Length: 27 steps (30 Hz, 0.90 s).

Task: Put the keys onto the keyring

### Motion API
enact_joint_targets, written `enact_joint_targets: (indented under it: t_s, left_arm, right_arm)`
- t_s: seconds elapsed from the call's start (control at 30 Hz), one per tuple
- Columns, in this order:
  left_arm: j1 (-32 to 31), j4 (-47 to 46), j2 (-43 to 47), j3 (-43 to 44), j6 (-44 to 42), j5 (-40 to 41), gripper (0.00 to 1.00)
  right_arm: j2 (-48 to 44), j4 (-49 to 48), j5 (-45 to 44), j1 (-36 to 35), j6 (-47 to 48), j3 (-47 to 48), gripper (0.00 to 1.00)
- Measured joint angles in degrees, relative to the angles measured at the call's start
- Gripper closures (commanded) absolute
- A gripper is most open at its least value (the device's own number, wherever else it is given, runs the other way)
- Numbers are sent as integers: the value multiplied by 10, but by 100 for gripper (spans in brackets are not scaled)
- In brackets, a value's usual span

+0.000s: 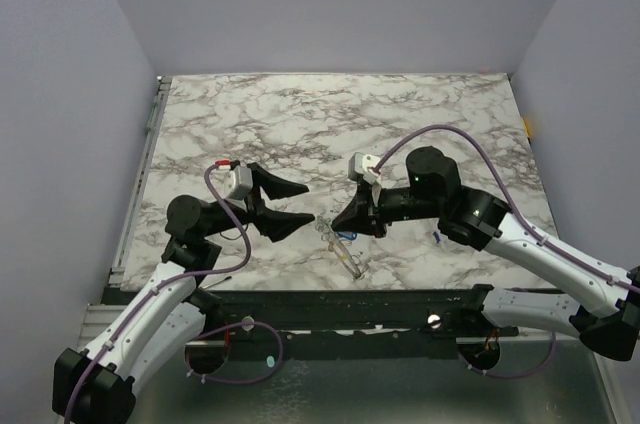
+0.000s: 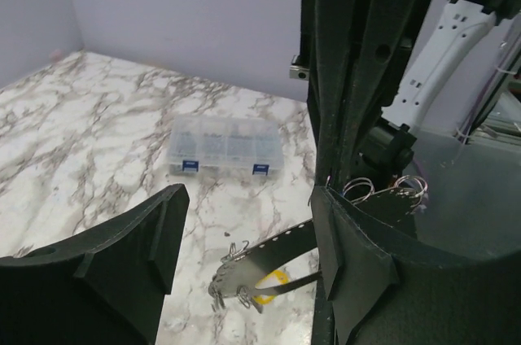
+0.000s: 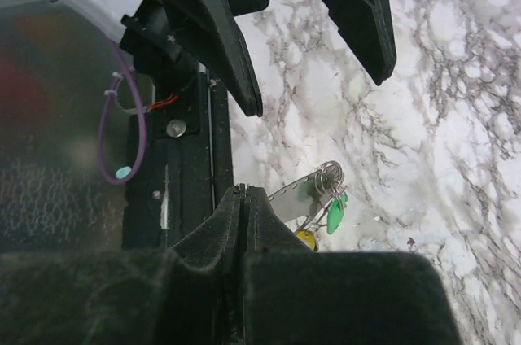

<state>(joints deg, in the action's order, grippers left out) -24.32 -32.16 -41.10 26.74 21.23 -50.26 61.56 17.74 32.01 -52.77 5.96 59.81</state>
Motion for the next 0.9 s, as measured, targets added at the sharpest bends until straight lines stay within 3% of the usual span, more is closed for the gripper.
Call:
enact_joint_targets:
  t_s: [0.37, 0.9]
  left_arm:
    - [-57, -189, 11, -53, 59, -52, 34]
    - [-149, -221, -94, -9, 42, -165, 42]
  right_arm:
    - [-24, 52, 77, 0, 21, 0, 99]
    - [-40, 132, 149, 0, 43, 54, 99]
